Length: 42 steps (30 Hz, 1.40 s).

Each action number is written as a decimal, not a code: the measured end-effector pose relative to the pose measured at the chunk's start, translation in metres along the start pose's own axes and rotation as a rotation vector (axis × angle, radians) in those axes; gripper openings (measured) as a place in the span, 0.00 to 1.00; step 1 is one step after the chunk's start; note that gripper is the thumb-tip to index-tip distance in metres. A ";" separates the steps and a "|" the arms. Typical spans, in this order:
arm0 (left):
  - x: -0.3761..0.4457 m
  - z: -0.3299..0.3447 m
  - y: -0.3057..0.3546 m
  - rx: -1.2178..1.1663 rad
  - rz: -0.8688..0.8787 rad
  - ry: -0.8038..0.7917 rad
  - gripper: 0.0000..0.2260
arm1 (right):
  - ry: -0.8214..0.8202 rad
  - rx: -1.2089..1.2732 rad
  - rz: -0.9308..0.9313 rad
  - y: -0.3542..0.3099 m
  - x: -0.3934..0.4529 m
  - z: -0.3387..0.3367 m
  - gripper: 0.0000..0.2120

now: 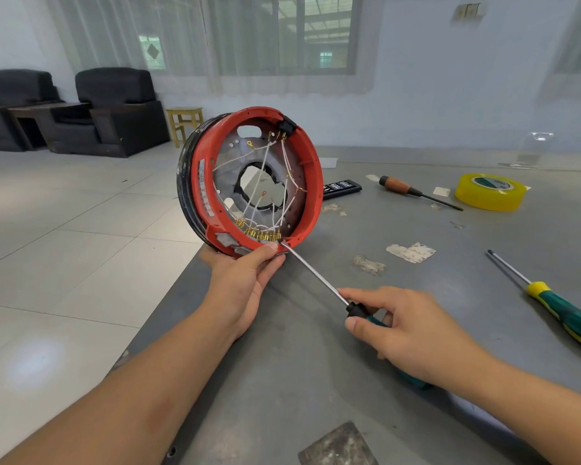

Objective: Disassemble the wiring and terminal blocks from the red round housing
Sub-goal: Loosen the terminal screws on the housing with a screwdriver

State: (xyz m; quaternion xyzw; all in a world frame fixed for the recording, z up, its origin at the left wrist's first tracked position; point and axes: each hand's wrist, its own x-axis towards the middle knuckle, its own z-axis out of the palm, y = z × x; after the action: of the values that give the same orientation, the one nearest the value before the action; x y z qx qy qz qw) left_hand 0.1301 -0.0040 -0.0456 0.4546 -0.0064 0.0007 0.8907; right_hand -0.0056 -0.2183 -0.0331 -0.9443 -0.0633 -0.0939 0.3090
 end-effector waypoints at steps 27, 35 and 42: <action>-0.008 0.010 0.000 -0.166 -0.071 0.035 0.32 | -0.005 0.323 -0.014 0.001 0.003 -0.003 0.15; -0.001 -0.003 0.007 -0.090 -0.104 -0.036 0.29 | 0.142 -0.307 -0.111 0.029 0.007 -0.028 0.16; 0.002 -0.007 0.008 -0.049 -0.127 -0.084 0.29 | 0.126 -0.346 -0.251 0.043 0.004 -0.032 0.16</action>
State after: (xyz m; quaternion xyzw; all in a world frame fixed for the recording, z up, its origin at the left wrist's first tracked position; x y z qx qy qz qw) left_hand 0.1324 0.0065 -0.0427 0.4319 -0.0148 -0.0749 0.8987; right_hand 0.0014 -0.2720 -0.0315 -0.9603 -0.1439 -0.1997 0.1315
